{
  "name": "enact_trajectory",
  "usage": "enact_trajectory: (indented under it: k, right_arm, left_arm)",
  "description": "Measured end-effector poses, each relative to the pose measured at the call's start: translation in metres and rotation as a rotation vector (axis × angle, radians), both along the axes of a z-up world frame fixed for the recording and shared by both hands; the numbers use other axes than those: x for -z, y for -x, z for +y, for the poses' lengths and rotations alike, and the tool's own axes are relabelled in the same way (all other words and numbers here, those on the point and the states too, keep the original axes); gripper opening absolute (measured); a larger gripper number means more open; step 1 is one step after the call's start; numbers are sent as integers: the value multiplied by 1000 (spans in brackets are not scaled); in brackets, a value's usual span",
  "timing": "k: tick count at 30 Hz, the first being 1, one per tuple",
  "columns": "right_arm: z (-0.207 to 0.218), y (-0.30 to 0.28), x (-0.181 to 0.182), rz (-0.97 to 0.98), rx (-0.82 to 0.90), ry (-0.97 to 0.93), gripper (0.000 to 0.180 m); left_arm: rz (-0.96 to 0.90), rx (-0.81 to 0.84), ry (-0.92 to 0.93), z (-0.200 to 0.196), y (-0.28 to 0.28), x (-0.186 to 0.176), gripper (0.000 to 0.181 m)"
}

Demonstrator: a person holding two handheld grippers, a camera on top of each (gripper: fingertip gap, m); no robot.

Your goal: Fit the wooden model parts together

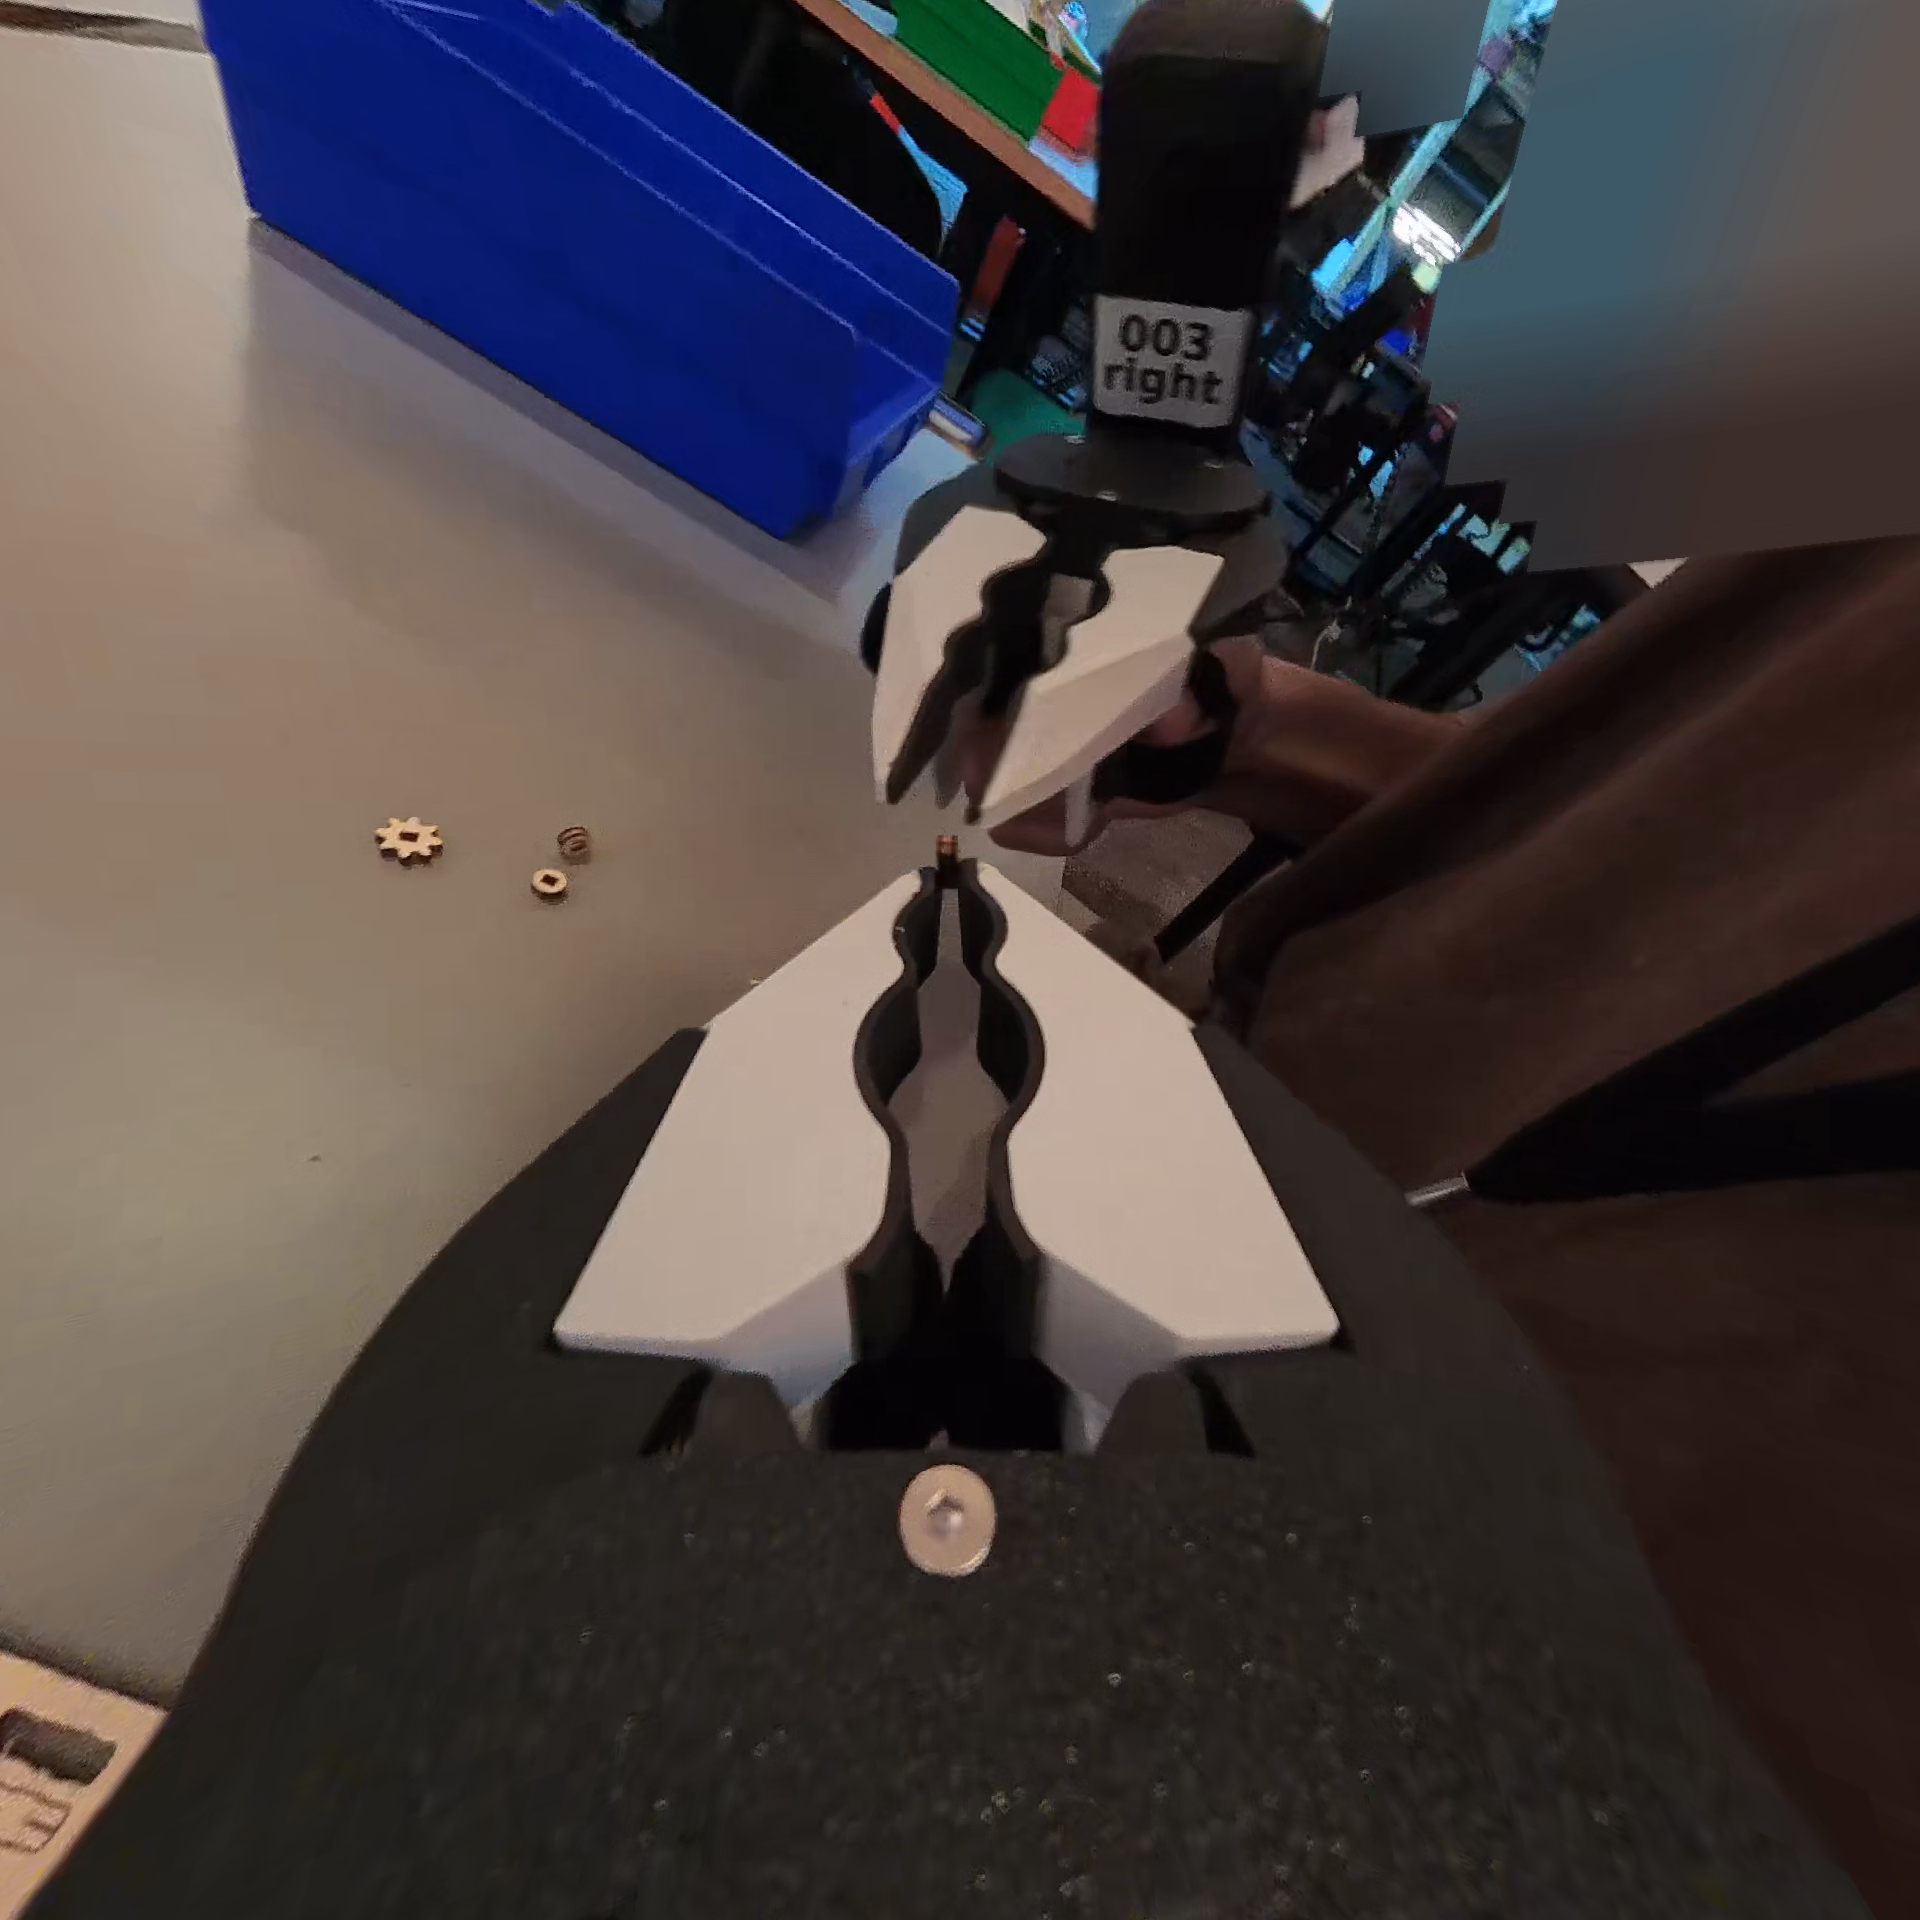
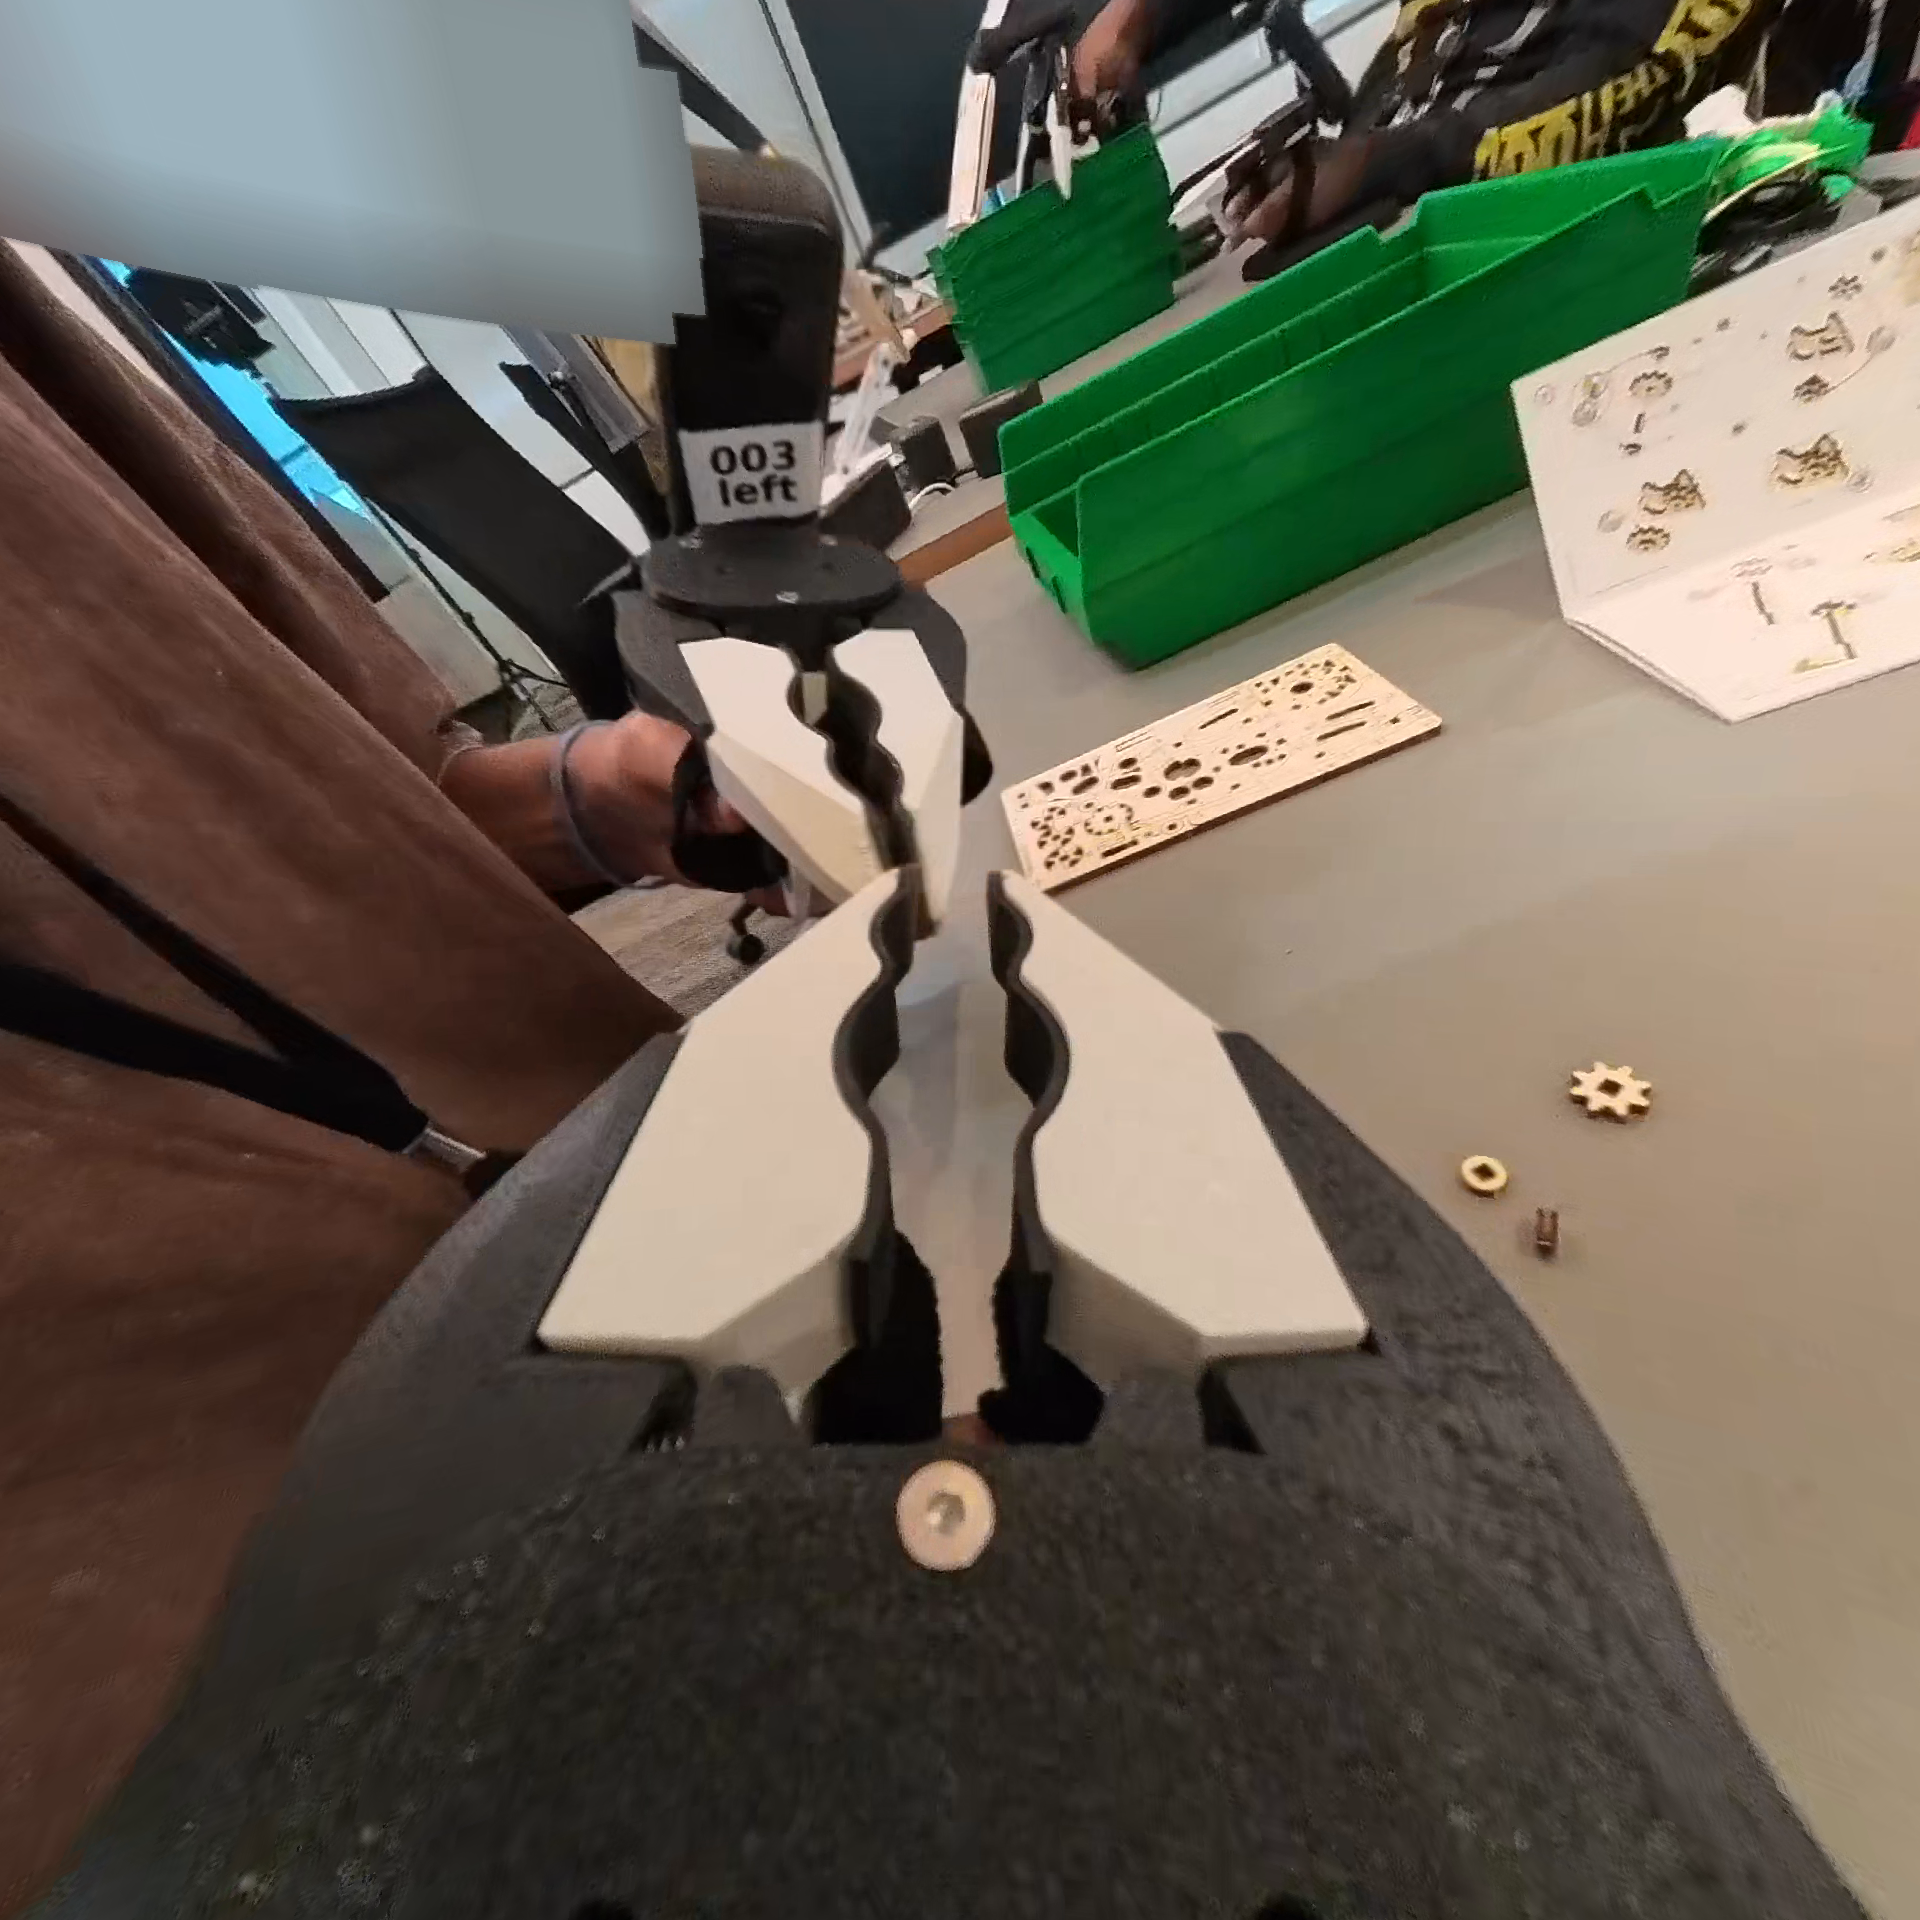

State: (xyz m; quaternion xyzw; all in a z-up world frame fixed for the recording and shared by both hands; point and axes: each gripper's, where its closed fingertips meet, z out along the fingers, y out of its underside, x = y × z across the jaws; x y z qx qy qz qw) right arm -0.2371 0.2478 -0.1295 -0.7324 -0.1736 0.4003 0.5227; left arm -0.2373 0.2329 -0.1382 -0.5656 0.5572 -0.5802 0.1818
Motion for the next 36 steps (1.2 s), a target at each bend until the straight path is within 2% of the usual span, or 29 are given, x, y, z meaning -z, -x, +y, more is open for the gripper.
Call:
enact_trajectory:
  k: [7, 12, 20, 23, 25, 27, 30, 36]
  right_arm:
    - [-9, 10, -2, 27, -85, 5, 12]
    - [-10, 9, -2, 41, -95, 15, 3]
    - [-6, -9, -17, 326, -74, 76, 3]
    - [5, -17, -19, 428, -8, 111, 2]
    - [13, -24, -20, 528, 48, 160, 2]
    - [18, -26, -18, 636, 85, 220, 2]
    - [21, -16, -13, 771, 78, 338, 2]
    - [17, 3, -11, 950, 18, 472, 3]
  left_arm:
    - [0, 33, -11, -9, -1, 0, 1]
    - [0, 35, -19, -10, 0, -1, 1]
    - [-95, -34, 18, 6, 4, -22, 0]
    - [-87, -66, -102, 9, 4, -17, 0]
    - [-69, -112, -274, 14, 2, -10, 0]
    - [-55, -169, -486, 23, 1, -5, 20]
    - [-98, -215, -689, 28, 1, -10, 22]
    - [-154, -243, -710, 29, 0, -20, 18]
